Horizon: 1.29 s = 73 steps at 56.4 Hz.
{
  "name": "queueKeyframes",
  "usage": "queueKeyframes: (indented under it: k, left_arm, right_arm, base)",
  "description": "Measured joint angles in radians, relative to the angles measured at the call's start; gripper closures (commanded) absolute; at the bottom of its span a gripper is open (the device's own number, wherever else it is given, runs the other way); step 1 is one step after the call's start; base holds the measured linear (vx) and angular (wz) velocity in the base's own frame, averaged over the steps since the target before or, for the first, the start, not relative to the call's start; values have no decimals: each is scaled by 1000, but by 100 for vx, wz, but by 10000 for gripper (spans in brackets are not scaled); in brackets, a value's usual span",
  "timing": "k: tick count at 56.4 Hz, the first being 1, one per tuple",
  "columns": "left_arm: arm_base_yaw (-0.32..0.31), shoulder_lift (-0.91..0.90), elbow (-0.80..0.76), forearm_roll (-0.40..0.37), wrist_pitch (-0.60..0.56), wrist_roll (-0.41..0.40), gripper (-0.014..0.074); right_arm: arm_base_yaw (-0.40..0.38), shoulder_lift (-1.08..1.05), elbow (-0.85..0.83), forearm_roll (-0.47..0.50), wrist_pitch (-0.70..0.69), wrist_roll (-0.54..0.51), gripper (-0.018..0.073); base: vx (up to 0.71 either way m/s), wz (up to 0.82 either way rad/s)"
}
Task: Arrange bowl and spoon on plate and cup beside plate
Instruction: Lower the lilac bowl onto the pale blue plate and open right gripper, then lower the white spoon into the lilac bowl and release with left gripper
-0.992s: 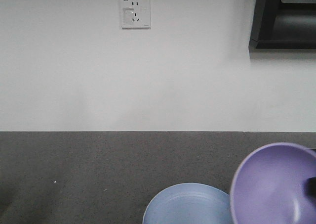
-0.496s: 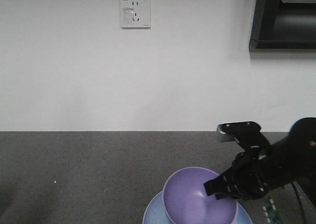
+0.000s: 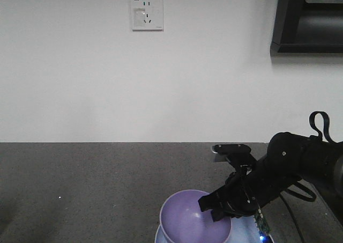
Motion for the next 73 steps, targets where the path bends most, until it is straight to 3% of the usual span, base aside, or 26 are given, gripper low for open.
queueKeyframes:
  k: [10,23,34,47,56,64,73]
  left_arm:
    - [0,0,0,-1,0,0,599]
    - [0,0,0,-2,0,0,599]
    - [0,0,0,-20,20,0,599]
    - [0,1,0,-26,82,0,597]
    - [0,55,-17,-31,162,11,596]
    - [0,203,-93,-54,270,114,596]
    - [0,403,-225,-155,364,267,596]
  right_arm:
    - [0,0,0,1,6,-16,337]
    - [0,0,0,3,17,-17,66]
    - [0,-31,0,0,18,-21,-33]
    - [0,-220,0,-49,40,-26,-32]
    - [0,-421,0,-75,100,-25,23]
    - [0,-593,47,-82,98,-23,123]
    - [0,-762,157,-82,69,-20,308]
  base:
    - [0,0]
    - [0,0]
    - [0,0]
    - [0,0]
    - [0,0]
    - [0,0]
    - [0,0]
